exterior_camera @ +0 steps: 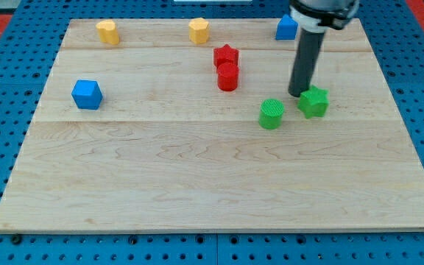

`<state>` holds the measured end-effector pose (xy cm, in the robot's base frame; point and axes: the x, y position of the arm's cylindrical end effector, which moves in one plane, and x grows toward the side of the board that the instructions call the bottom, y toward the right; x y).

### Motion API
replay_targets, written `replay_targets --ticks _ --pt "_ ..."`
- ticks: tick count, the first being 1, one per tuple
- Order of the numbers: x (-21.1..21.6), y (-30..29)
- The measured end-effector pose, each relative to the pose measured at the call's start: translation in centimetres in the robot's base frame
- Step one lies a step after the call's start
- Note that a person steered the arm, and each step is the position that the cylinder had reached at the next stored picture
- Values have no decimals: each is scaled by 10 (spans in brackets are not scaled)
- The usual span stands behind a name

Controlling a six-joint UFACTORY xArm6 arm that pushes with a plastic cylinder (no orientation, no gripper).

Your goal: Push the green circle to the bottom center

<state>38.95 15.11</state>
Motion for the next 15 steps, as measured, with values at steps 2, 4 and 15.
replay_targets --ticks 2,4,15 --pt "-2 -54" --pt "-2 -76" --pt "108 -83"
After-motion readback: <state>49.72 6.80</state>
